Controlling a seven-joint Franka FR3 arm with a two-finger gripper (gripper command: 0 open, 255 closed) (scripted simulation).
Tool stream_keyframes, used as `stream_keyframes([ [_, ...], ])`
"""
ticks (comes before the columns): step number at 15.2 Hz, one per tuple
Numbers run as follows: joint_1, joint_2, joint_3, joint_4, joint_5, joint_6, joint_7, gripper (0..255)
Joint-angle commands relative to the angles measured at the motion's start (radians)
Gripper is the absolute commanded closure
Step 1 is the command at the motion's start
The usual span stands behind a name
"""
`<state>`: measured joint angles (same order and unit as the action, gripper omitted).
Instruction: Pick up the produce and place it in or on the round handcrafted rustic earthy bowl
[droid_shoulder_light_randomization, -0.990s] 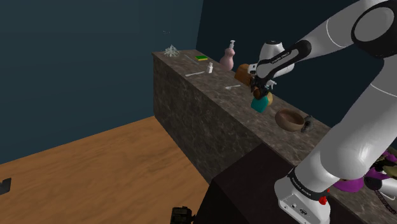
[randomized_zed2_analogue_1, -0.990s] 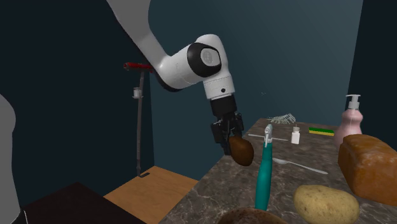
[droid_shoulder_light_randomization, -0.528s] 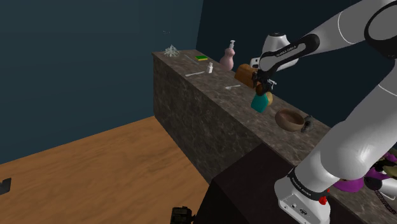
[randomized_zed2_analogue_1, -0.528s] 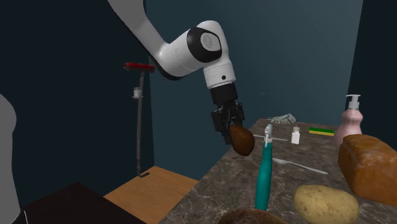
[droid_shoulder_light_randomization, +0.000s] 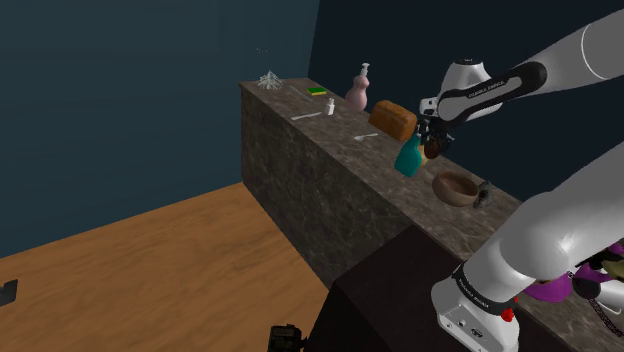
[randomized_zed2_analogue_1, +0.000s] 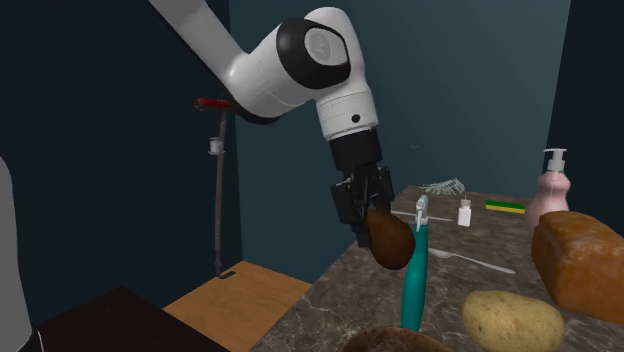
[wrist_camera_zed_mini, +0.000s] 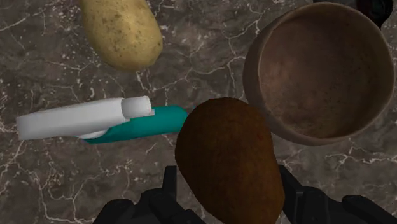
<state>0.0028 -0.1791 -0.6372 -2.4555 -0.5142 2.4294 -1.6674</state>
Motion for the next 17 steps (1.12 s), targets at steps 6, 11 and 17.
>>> stream_keyframes([
  [6, -0.120, -0.146, -0.079, -0.116, -0.128, 0.020, -0.093, 255],
  [11, -0.198, -0.205, -0.149, -0.165, -0.196, 0.045, -0.176, 255],
  [17, -0.184, -0.114, -0.190, -0.192, -0.203, 0.160, -0.161, 255],
])
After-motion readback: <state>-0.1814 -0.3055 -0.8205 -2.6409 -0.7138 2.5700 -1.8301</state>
